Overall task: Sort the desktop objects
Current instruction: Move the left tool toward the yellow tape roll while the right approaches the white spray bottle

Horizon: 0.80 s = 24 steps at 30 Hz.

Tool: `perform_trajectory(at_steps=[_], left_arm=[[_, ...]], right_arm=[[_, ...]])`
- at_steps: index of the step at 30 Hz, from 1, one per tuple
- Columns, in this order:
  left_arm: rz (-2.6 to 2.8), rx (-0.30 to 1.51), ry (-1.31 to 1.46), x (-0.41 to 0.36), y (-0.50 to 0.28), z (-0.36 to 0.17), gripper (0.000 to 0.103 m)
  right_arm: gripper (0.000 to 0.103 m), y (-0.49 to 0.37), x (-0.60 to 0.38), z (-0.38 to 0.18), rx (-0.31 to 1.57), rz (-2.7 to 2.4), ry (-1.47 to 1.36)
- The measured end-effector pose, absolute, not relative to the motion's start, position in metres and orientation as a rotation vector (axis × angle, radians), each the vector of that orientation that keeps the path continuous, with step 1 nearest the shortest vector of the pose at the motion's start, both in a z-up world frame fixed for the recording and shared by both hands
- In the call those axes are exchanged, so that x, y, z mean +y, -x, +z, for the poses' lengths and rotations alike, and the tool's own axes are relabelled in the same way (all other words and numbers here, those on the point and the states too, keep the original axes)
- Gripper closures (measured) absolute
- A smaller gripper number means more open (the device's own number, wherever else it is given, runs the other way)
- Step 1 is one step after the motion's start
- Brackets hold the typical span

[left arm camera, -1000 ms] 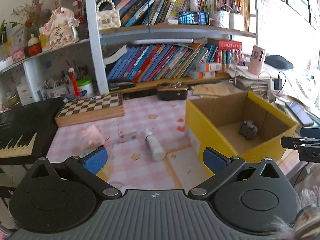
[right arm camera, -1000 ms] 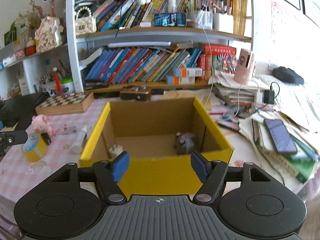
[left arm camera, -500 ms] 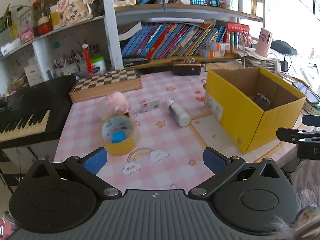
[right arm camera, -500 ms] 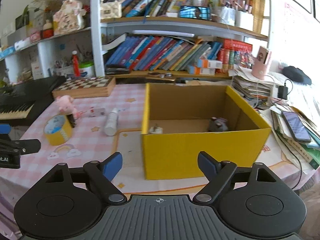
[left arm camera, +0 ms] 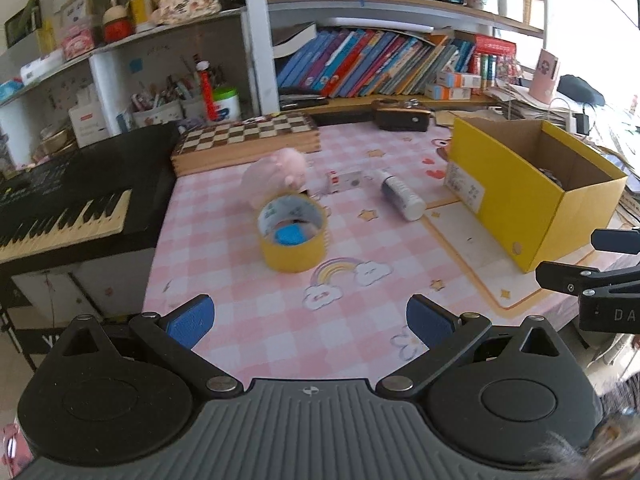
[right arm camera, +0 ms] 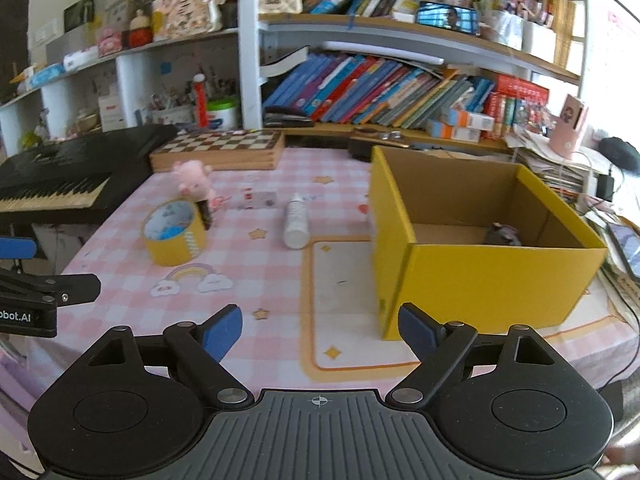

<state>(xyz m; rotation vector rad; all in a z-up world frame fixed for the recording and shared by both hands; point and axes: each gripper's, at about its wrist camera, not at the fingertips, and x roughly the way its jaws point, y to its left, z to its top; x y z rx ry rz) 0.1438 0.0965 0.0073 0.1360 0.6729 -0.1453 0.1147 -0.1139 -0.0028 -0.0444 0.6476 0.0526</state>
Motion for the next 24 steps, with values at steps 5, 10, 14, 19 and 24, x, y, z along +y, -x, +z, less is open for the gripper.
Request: perform_trajectory(at_steps=[5,10,14,19,24], left_arm=[[-0.128,0.688,-0.113,0.117,-0.143,0.003,0.000],[-0.130,0.696,-0.105,0.131,-0.141,-0.001,0.000],[-0.122,0.701,-0.093,0.141,-0.138,-0.002,0.000],[-0.111,0.715,-0.078,0.151,-0.141,-0.005,0.000],[-0.109,0.715,-0.079,0.153,-0.145,-0.007,0.000]], right_arm=[[0.015,-0.115,-0.093,-0.005,0.657,0.078,0.070],[0.015,-0.116,-0.079,-0.007,0.667,0.086,0.077],[0.015,-0.117,-0.069,-0.007,0.674,0.096,0.084],[0.015,-0.123,-0.059,-0.007,0.678,0.108,0.091],[0.015,-0.132,-0.059,-0.009,0.696,0.100,0.060]])
